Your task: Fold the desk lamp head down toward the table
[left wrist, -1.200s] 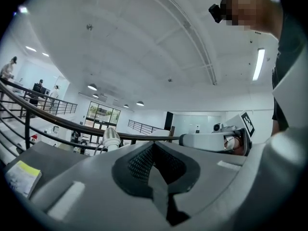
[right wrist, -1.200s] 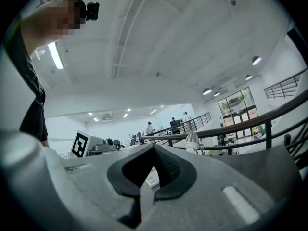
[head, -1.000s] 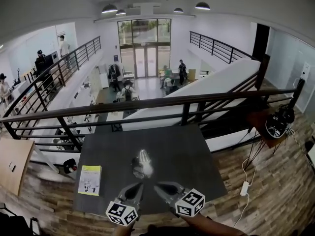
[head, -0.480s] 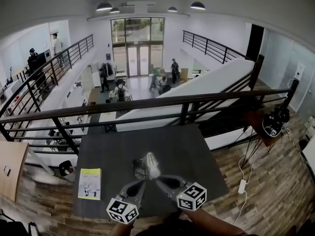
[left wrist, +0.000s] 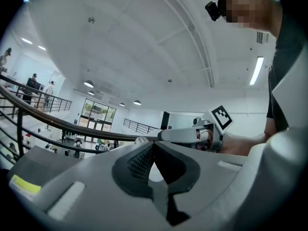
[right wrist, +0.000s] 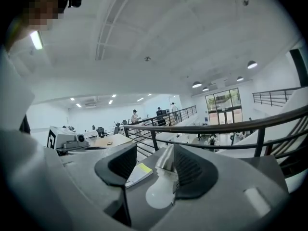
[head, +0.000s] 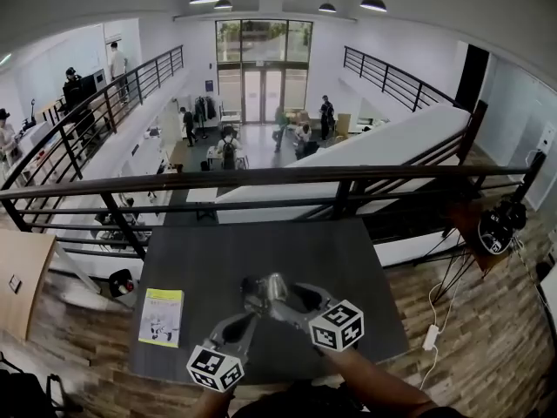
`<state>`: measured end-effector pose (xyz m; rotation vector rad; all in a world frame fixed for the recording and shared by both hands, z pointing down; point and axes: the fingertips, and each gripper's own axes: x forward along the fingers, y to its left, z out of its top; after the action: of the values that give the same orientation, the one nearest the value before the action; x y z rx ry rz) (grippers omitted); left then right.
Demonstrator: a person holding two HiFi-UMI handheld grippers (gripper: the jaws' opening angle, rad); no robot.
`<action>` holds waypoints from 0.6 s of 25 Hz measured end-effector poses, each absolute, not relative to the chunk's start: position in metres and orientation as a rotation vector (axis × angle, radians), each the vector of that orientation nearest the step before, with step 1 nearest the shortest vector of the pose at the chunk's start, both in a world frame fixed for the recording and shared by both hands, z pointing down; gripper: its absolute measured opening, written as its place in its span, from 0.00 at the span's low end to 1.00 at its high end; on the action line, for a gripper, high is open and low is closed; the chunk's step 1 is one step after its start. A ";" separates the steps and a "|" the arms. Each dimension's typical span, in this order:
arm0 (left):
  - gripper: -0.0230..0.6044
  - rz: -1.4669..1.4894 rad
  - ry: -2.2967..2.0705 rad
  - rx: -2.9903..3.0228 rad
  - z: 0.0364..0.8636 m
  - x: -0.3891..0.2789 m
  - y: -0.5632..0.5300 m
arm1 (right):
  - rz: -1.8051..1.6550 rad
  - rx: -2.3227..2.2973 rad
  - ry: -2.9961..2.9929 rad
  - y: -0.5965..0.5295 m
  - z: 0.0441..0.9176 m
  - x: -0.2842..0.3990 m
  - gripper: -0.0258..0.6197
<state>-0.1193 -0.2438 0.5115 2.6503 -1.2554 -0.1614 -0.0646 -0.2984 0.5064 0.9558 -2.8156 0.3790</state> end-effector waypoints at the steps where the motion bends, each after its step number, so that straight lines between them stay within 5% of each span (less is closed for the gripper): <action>1: 0.04 -0.160 -1.258 2.644 0.513 -0.120 -0.247 | 0.388 0.957 -2.799 -0.305 0.509 -0.066 0.40; 15: 0.04 -0.124 -1.304 2.564 0.529 -0.123 -0.275 | 0.464 0.812 -2.685 -0.343 0.552 -0.092 0.50</action>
<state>-0.1232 -0.2751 0.5293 2.5641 -1.3037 -0.1239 -0.0917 -0.3425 0.5517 0.8121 -2.6847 0.4636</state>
